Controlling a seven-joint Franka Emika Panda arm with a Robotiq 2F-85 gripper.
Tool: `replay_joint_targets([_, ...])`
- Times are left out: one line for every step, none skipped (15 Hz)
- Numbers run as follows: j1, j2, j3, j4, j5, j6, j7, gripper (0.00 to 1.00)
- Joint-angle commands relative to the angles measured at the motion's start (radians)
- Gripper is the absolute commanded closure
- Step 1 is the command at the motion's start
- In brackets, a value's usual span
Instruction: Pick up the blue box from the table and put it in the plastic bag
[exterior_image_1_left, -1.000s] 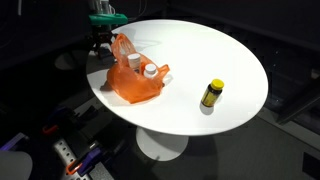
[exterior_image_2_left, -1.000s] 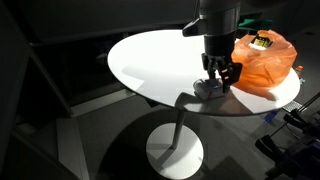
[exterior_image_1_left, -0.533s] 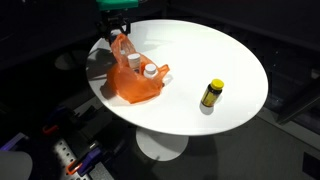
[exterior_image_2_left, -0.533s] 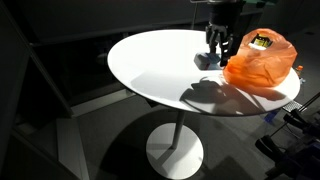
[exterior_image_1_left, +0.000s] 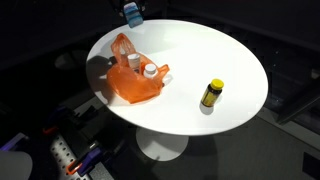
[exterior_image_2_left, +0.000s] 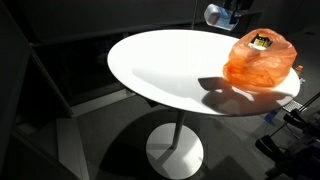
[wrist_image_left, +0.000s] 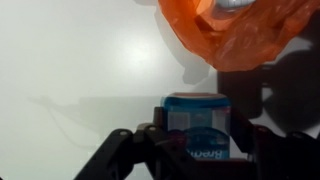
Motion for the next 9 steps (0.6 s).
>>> replay_joint_targets([-0.025,-0.106,-0.045,-0.083,0.023,0.056,-0.001,0.60])
replay_joint_targets([-0.030,-0.124,-0.060,-0.101,0.019,0.067,0.001,0.60])
replay_joint_targets([-0.035,-0.143,-0.074,-0.124,0.020,0.081,-0.005,0.60])
replay_joint_targets([-0.039,-0.159,-0.087,-0.145,0.017,0.094,-0.005,0.60])
replay_joint_targets([-0.042,-0.176,-0.100,-0.172,0.022,0.108,-0.014,0.60])
replay_joint_targets([-0.044,-0.191,-0.112,-0.197,0.022,0.125,-0.019,0.60])
replay_joint_targets([-0.045,-0.203,-0.123,-0.223,0.023,0.144,-0.026,0.60])
replay_joint_targets([-0.044,-0.212,-0.133,-0.247,0.021,0.163,-0.030,0.60])
replay_joint_targets([-0.042,-0.216,-0.142,-0.271,0.026,0.189,-0.040,0.60])
